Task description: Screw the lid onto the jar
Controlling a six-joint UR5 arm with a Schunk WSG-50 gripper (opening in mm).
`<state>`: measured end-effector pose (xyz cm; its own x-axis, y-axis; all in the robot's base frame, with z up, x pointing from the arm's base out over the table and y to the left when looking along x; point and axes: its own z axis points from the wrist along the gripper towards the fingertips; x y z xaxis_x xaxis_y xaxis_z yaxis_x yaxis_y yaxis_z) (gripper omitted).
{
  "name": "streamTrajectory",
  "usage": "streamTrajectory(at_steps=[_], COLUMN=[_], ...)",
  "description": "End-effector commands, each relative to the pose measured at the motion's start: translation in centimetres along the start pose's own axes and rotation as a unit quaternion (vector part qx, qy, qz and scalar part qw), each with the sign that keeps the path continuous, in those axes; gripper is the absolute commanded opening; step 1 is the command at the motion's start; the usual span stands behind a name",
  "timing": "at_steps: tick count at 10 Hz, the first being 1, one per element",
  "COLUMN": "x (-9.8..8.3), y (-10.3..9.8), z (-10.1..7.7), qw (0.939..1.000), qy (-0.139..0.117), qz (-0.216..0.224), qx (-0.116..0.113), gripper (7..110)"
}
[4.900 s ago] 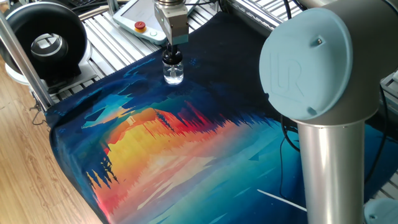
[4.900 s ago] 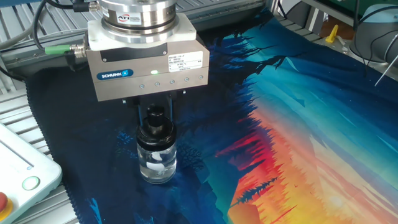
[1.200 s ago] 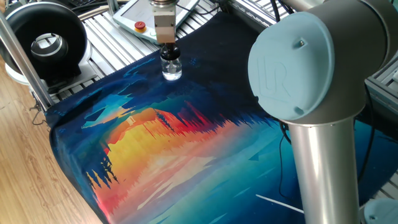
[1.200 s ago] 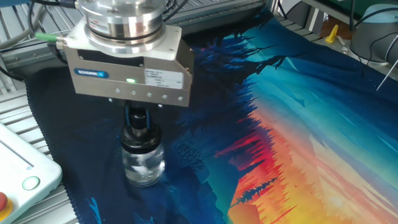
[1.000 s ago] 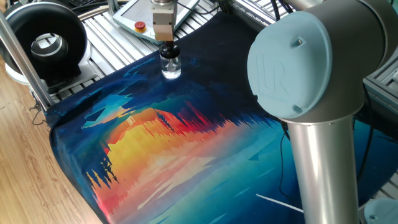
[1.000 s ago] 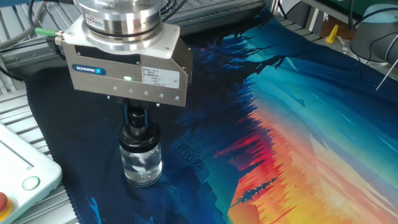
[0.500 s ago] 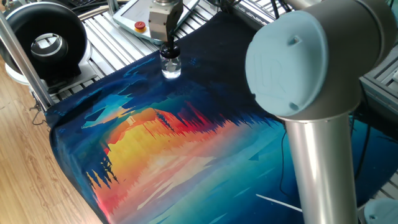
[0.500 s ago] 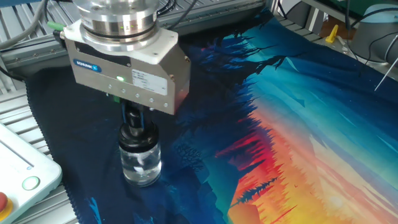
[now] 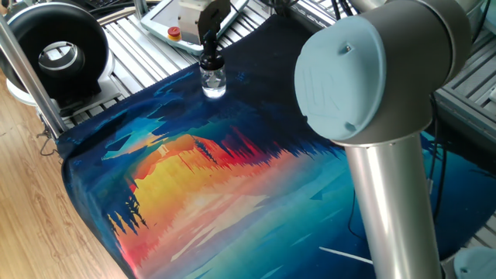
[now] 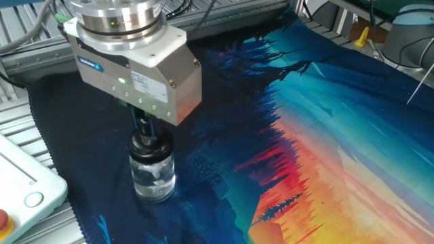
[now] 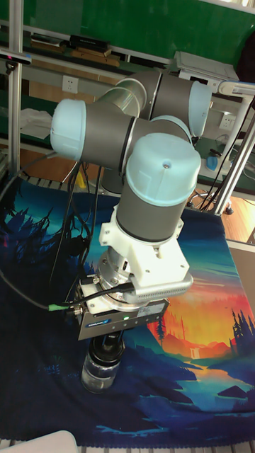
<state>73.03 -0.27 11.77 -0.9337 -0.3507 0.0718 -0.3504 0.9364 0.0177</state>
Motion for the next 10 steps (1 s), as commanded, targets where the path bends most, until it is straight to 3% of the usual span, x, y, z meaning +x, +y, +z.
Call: streamTrajectory(at_steps=[1,3,7,10], x=[-0.3,-0.4,-0.9,-1.8], y=[0.1,0.7,-0.5,-0.9], z=[0.0,-0.1,-0.3,-0.4], qw=[0.9994,0.9960,0.9902,0.9820], qy=[-0.002,-0.001,-0.010,-0.028], qz=[0.033,0.084,0.138,0.186], qx=[-0.011,-0.031,-0.020,-0.019], gripper=[7,7,7,7])
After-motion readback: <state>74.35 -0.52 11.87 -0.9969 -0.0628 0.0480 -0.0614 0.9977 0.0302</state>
